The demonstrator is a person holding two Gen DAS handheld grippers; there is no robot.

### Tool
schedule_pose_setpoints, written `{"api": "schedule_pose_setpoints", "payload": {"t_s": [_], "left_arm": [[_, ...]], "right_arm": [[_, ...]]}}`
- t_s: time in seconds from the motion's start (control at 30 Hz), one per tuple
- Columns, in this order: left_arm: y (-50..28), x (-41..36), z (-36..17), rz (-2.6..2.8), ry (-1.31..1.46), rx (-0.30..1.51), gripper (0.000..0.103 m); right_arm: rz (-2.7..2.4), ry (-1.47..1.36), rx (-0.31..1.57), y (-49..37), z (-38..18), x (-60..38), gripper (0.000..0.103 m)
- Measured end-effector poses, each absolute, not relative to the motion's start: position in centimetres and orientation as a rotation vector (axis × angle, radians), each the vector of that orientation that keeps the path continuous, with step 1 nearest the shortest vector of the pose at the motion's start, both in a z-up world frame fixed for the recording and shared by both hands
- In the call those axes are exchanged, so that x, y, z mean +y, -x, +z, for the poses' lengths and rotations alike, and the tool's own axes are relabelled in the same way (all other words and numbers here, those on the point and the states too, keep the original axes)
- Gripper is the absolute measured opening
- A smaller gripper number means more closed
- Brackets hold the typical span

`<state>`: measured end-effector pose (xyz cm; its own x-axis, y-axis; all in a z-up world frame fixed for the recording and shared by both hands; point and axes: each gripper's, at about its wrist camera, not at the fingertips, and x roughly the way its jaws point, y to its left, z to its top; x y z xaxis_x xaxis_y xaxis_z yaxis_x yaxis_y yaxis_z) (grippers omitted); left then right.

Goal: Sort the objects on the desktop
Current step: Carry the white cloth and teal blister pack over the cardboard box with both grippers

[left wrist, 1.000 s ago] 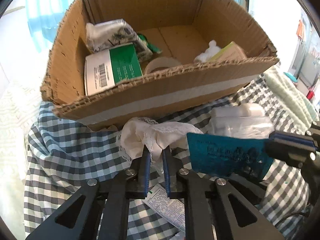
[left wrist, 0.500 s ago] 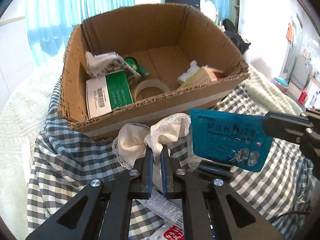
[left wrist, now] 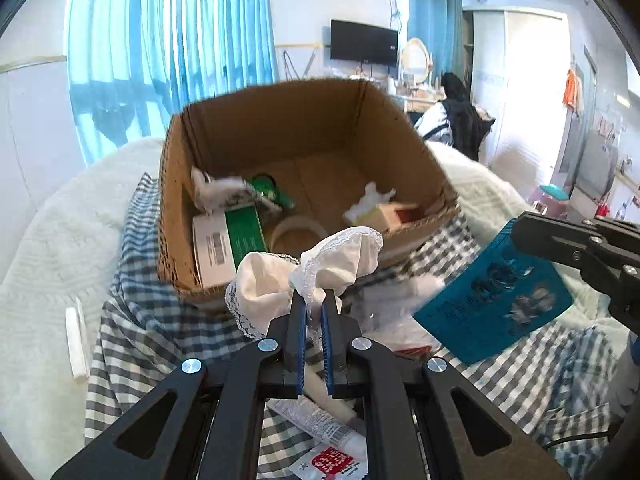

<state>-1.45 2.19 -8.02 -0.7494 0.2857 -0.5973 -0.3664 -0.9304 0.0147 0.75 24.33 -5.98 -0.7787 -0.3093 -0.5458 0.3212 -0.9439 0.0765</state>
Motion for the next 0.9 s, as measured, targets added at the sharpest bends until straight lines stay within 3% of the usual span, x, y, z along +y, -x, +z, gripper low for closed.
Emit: {"api": "schedule_pose_setpoints", "payload": {"t_s": [0.9], "left_arm": [[4.1, 1.1, -0.1, 2.762, 0.585, 0.082, 0.007]], "right_arm": [[-2.746, -0.492, 0.065, 0.8, 3.1, 24.2, 0.002]]}}
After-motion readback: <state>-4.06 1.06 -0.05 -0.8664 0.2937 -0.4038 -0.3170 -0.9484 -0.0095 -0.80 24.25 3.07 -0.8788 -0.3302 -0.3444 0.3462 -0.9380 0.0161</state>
